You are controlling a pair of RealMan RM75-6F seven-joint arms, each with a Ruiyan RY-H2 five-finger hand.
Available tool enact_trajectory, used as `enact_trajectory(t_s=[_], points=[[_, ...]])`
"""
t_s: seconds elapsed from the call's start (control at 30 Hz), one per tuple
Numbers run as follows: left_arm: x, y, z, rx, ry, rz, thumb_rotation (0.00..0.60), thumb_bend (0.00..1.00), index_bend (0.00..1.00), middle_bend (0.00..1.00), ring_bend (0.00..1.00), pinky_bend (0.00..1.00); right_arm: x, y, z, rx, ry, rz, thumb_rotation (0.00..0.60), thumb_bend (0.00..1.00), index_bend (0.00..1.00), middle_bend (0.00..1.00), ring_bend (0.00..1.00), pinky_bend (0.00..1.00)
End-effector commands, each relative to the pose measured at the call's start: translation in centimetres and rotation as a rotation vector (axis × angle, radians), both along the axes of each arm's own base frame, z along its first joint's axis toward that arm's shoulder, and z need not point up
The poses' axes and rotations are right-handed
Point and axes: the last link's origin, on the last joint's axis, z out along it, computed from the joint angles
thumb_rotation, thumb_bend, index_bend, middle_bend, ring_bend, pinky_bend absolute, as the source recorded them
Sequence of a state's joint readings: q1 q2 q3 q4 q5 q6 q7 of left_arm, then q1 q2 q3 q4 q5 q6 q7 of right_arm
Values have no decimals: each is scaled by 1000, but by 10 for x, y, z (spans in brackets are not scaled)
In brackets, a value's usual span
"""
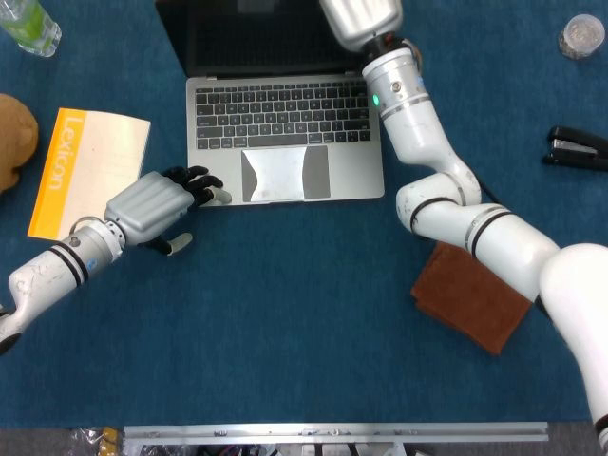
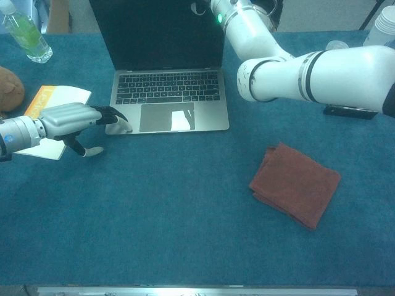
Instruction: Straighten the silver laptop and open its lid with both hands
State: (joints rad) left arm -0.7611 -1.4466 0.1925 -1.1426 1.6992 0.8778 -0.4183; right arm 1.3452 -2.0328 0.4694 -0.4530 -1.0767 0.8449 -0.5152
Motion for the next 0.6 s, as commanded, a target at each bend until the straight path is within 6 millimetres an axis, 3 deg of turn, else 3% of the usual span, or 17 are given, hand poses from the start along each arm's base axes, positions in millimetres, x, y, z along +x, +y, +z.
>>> enact_trajectory(t_s=[0.03, 0.33, 0.6], points=[[1, 0, 0, 1, -2, 0, 600, 396, 164, 112, 53, 127, -3, -5, 2, -4, -3, -22, 600, 88, 0, 56, 0, 65], [2, 1, 0, 2, 5, -3, 600, 396, 164, 112, 53, 127, -11, -15, 9, -28, 10, -62, 600, 66, 0, 58, 0, 65], [4, 3, 9, 26, -9, 0, 600, 396, 164, 112, 53, 127, -5, -8, 13, -21, -74, 7, 600, 48, 0, 58, 0, 65]])
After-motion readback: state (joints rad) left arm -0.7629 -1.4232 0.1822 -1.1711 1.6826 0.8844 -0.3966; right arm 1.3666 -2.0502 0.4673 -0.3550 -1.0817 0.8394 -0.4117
